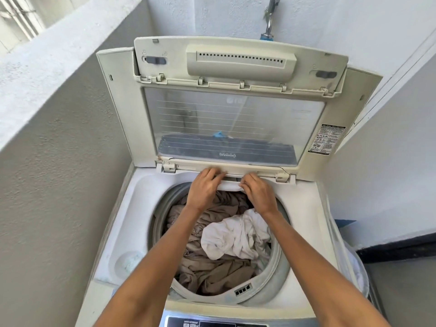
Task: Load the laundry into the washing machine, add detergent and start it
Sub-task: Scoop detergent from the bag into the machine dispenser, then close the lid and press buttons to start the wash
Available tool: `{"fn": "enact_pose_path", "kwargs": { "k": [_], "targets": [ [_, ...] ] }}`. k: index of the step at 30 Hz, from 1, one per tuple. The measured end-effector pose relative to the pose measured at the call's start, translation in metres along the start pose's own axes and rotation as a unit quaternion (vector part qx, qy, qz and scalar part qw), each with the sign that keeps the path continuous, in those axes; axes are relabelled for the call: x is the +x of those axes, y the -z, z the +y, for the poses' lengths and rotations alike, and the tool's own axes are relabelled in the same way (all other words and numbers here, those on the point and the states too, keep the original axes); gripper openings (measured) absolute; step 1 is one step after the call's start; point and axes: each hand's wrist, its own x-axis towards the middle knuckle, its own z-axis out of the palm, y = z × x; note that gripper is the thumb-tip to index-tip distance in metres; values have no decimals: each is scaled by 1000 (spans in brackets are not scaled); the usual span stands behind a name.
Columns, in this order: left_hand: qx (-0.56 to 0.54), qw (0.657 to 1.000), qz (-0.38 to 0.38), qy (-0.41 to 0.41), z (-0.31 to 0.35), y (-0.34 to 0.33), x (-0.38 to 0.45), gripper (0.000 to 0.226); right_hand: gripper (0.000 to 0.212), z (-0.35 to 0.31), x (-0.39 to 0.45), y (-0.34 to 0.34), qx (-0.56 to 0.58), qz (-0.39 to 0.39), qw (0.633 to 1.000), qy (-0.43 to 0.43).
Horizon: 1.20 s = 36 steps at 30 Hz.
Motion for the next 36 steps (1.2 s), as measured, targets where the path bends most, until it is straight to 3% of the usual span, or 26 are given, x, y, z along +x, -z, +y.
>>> {"fn": "enact_pose_path", "kwargs": {
  "k": [10,16,22,24,26,30,36],
  "targets": [
    [36,999,24,7,-2,-7,11,16,19,2,7,-9,-41,35,999,-2],
    [44,999,23,7,0,-5,13,28,22,-6,9,-10,-89,60,994,1],
    [48,998,-10,48,8,2,18,32,21,-21,4,-9,-56,52,997,-15],
    [36,998,-16,58,12,1,10,32,25,-27,-3,-8,-101,52,994,5],
    [44,997,-40,56,16,-3,-7,41,31,-30,-12,-11,-157,60,986,16],
    [97,985,-130,66,24,-8,-34,61,53,-31,-32,-23,-219,7,976,9],
    [104,979,-165,58,26,-7,-39,69,57,-38,-33,-28,-232,-19,972,-10]
  ]
}}
